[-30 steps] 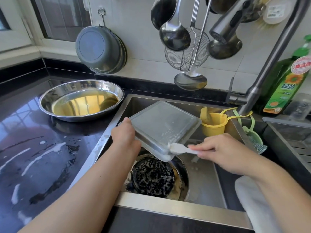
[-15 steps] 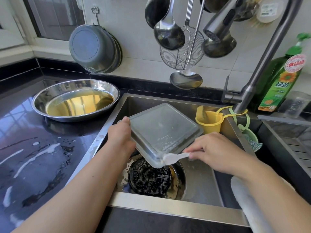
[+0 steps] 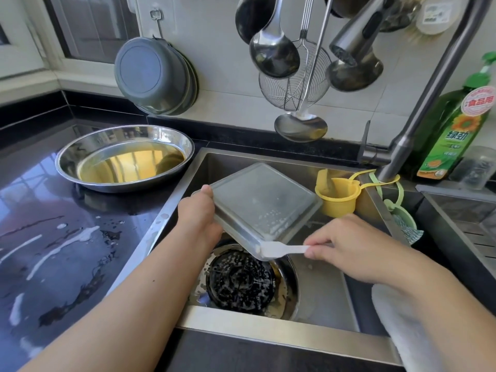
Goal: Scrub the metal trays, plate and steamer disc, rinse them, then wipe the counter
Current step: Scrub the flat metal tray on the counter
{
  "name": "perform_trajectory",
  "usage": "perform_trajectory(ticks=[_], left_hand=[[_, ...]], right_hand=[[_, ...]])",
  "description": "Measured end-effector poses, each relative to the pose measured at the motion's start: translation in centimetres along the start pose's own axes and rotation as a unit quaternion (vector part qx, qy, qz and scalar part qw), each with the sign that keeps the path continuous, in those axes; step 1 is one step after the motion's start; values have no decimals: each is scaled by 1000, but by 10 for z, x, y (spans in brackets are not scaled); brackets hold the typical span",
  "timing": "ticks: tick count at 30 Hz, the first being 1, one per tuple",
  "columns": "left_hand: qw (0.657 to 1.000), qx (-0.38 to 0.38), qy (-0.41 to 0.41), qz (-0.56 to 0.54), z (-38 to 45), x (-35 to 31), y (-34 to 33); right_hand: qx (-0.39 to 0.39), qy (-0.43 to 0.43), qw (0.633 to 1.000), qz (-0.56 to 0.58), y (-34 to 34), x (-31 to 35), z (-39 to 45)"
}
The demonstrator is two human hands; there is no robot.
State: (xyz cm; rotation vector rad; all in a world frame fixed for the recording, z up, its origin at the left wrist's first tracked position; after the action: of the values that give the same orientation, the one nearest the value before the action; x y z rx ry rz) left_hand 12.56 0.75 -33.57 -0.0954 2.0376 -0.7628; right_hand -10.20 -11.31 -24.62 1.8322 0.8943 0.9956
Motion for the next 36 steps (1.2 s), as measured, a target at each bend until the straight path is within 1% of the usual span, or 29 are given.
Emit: perform_trajectory(ticks=[3,7,8,9,12,13,15,16,19,20,22,25,27,29,31,32,36], left_hand=[[1000,-5,6,5,-2,4,1],[1000,-4,12,23,-1,9,-2],[1000,4,13,22,-2,10,-4],[1000,14,13,16,-2,11,-5],[1000,25,8,-1,-4,6,-6],[1000,19,5,-6,-3,5,-4],[1000,7,6,-7,-3,6,-2],[1000,8,6,-1,-3,8,-3],[1000,12,21,12,-5,17,-7],[999,15,29,15,-7,19,-9],[999,23,32,26,-8,18,-11],[999,23,16,38,-6,11,-10],[999,14,5,43,-5,6,-7],[998,9,-2,55,-4,3,-5],[997,8,-6,74,-2,1,-3],[997,11,-8,80,-1,0,-2],[996,22,-13,82,-2,1,-5]], right_hand=[[12,-13,999,-35,-10,22,-2],[-65,-12,997,-36,-16,47,11],[-61,-24,998,-26,-15,44,13],[-41,-38,998,-13,-15,39,13],[50,-81,995,23,-15,16,4],[63,-93,993,23,-15,12,1],[58,-103,993,12,-18,15,2],[42,-100,994,9,-20,22,7],[-39,-77,996,5,-20,41,23],[-53,-78,996,5,-18,42,26],[-32,-85,996,12,-16,33,24],[37,-85,995,20,-18,17,11],[35,-87,995,41,-17,9,5],[3,-99,993,62,-12,1,8],[-34,-119,991,57,-5,-6,10],[-37,-119,991,58,-5,-6,12],[31,-47,997,62,-29,17,17]])
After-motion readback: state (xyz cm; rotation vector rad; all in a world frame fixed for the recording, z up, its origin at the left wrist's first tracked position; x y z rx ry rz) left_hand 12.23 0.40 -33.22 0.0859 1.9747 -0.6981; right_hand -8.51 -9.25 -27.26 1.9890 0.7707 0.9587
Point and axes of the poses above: each hand's wrist, its own z-axis towards the middle knuckle, its own y-axis out of the back of the hand, x = y × z, the point moved 7 cm from there along z, towards the middle knuckle, and after that the axes turned 9 degrees about x, right-handed, at the moved point
